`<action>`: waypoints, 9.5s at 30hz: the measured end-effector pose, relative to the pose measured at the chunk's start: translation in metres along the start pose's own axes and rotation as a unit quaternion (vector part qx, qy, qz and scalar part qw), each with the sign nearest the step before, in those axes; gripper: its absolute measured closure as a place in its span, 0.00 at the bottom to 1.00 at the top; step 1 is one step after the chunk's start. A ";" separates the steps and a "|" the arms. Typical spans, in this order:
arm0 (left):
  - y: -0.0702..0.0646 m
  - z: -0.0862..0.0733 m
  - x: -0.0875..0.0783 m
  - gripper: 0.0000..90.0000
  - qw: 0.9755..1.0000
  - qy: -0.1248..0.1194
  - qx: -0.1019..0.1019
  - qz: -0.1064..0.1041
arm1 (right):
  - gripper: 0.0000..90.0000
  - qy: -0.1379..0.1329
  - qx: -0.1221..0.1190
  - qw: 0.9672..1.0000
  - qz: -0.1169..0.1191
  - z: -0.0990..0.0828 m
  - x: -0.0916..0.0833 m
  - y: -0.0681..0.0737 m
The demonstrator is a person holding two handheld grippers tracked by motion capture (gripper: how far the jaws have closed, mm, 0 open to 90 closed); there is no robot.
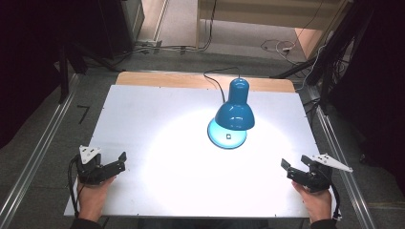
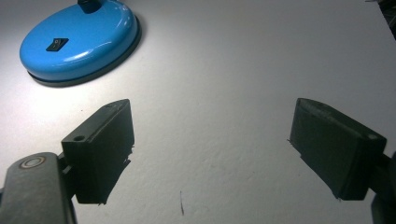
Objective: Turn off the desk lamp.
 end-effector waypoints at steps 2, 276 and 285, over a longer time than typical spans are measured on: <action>0.000 0.000 0.000 0.07 1.000 0.000 0.001 0.001 | 0.14 0.003 -0.007 1.000 0.001 0.000 0.002 0.001; 0.005 0.000 0.000 0.07 1.000 -0.002 -0.009 -0.007 | 0.30 -0.033 -0.063 0.995 0.077 0.043 0.120 0.146; 0.004 0.000 0.000 0.07 1.000 -0.002 -0.008 -0.007 | 0.19 -0.004 -0.087 0.990 0.113 0.042 0.113 0.140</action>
Point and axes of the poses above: each handheld gripper's, and its own axes: x roughly forward along the jaws, z roughly out of its top, y roughly to its left, the point moved 2 cm from there along x, roughly forward along the jaws, and after that the axes turned 2 degrees about -y, right-handed, at the moved point
